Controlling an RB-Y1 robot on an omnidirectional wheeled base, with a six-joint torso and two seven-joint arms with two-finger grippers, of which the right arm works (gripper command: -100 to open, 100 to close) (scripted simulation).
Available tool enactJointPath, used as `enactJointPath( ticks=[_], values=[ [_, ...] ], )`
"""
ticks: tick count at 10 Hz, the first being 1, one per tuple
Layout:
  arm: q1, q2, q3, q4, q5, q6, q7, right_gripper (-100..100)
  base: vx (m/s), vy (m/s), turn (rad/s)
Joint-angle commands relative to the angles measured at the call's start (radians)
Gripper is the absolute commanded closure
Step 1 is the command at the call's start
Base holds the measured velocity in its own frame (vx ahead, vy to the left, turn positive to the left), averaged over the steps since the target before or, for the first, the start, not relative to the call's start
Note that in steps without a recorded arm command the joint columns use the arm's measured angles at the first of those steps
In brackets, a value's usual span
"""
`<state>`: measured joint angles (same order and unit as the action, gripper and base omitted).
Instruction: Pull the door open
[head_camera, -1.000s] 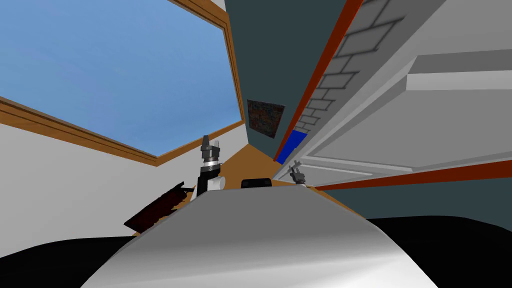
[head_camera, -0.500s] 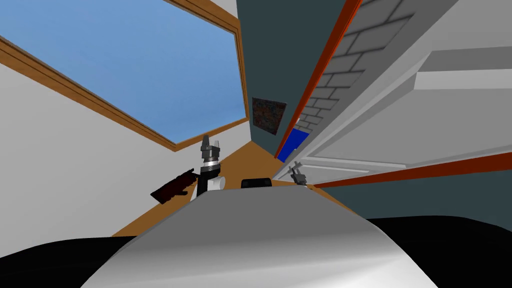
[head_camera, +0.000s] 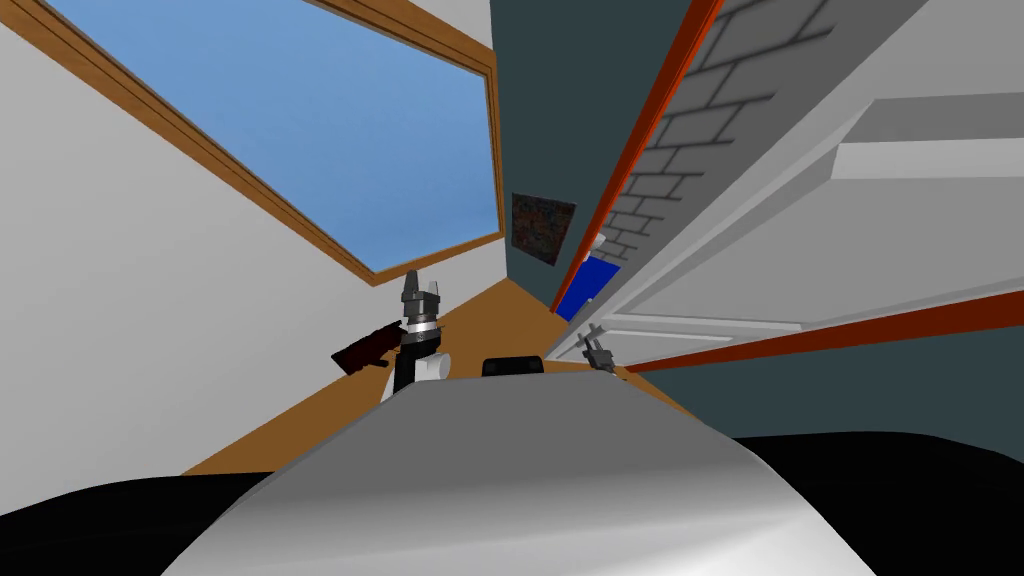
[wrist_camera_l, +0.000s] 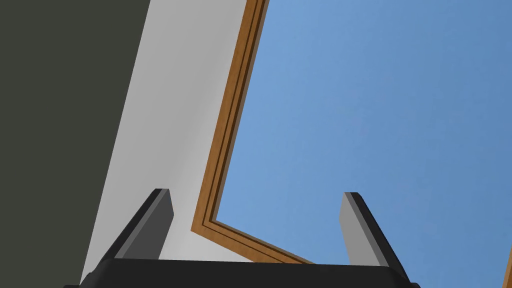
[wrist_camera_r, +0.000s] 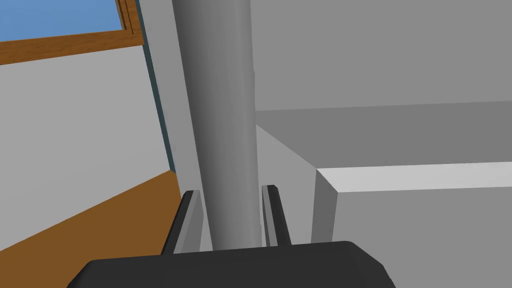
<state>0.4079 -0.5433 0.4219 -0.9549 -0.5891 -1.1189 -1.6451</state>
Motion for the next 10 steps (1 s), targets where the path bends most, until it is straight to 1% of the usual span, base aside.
enactJointPath(
  ticks=[1, 6, 7, 8, 10],
  values=[
    [0.001, -0.007, 0.009, 0.016, 0.006, -0.015, -0.014, 100, -0.184, -0.013, 0.113],
    [-0.006, -0.029, 0.032, 0.053, 0.022, -0.057, -0.051, 100, -0.202, -0.035, 0.127],
    [-0.005, -0.028, 0.029, 0.041, 0.019, -0.046, -0.044, 100, -0.09, -0.003, 0.021],
    [-0.007, -0.032, 0.038, 0.055, 0.024, -0.059, -0.055, 100, -0.154, -0.027, 0.135],
    [-0.009, -0.036, 0.043, 0.066, 0.028, -0.07, -0.063, 100, -0.192, -0.046, 0.117]
  ],
)
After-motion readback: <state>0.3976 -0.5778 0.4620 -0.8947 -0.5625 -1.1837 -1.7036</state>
